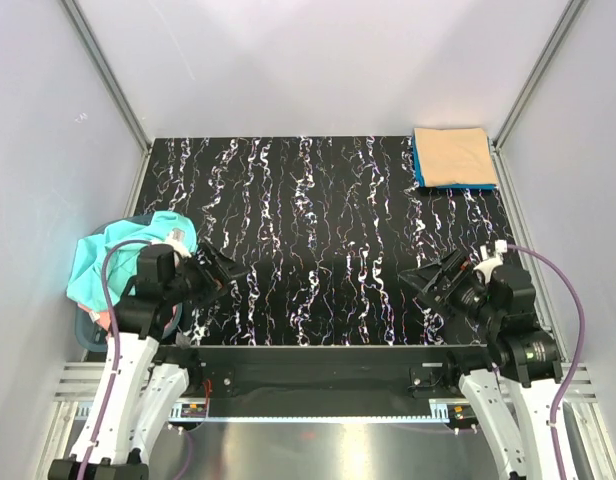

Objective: Fold and stack the t-shirts
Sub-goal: Grab the tshirt from the pile

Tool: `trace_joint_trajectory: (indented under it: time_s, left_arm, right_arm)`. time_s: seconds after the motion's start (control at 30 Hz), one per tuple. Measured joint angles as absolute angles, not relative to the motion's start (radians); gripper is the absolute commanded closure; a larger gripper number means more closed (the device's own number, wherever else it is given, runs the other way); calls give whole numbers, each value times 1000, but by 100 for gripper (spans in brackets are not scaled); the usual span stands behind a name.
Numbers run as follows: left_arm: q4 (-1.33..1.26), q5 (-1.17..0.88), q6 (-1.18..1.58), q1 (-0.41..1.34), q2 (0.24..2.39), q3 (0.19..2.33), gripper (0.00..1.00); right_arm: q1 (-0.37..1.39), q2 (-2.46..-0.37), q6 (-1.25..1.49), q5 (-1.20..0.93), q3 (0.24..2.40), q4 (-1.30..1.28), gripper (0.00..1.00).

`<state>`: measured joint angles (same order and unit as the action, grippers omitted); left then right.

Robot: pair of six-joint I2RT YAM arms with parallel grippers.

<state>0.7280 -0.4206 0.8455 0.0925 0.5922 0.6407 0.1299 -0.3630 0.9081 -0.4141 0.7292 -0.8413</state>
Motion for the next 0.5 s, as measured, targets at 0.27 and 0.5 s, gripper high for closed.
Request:
trace_joint_trajectory:
  time_s: [0.27,0.5]
  left_arm:
    - [896,-73,866,90,451,856,5]
    - [1008,192,809,86,685,1014,1]
  right_arm:
    - [130,-467,907,-372,822,-966,0]
    - [130,-508,864,-355,878,-1000,0]
